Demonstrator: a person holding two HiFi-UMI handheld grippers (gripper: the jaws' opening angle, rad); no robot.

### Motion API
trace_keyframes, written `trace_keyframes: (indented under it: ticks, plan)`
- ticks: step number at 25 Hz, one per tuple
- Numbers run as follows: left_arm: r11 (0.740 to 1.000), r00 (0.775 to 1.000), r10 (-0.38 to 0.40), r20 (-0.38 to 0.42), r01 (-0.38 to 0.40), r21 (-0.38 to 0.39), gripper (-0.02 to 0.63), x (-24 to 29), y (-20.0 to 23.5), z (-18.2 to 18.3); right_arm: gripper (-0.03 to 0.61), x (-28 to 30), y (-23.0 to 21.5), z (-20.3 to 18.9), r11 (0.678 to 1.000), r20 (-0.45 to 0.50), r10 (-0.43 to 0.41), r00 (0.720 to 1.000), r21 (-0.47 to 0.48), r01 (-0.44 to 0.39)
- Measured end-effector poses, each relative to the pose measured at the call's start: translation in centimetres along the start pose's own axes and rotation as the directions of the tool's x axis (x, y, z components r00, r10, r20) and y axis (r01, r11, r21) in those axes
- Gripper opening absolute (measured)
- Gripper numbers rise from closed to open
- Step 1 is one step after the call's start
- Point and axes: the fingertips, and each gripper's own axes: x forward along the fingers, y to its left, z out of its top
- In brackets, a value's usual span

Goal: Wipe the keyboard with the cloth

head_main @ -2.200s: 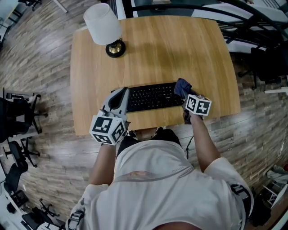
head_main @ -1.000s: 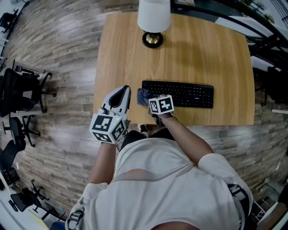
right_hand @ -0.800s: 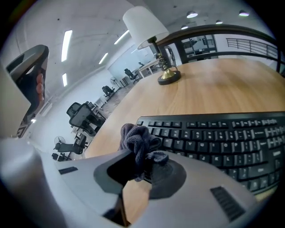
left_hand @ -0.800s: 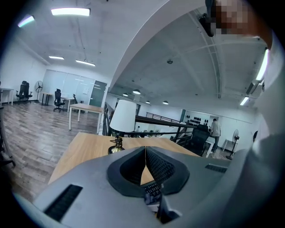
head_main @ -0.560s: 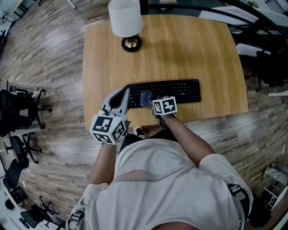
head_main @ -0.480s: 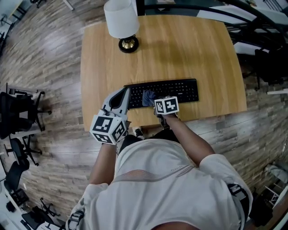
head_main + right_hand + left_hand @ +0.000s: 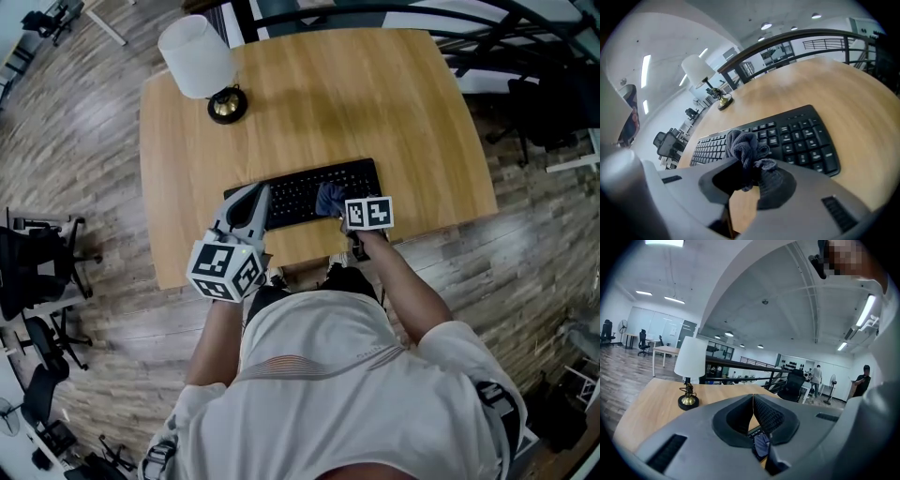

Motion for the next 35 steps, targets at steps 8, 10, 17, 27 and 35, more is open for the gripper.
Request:
trace_keyframes:
  ticks: [8,10,17,27,35]
  plan:
    - [0.998,0.998,-0.059,-0.015,0.059,0.012,0.015,3.3,-4.4,-0.4,0.133,-4.3,-7.8,0.5,0.994,0.058,-0.058,0.997,0.100,0.052]
    - [0.998,0.997,-0.068,-0.020,0.069,0.016,0.015,3.8,-5.1,-0.4,0.135,-5.2,-9.1,0.6,0.990,0.073,-0.074,0.995,0.129,0.064]
    - [0.994,0.995,-0.098,-0.022,0.099,0.038,0.015,4.0,-6.1,-0.1,0.132,-8.1,-13.7,0.3,0.971,0.103,-0.207,0.973,0.144,0.191]
    - [0.990,0.991,-0.130,0.027,0.128,0.067,0.015,2.1,-4.3,2.1,0.127,-15.1,-9.1,4.6,0.968,0.376,-0.239,0.895,0.166,0.189]
    - [0.988,0.987,-0.109,0.119,0.094,0.122,0.015,-1.0,-1.6,6.1,0.126,-27.2,4.3,14.1,0.947,0.715,-0.114,0.690,-0.132,0.294]
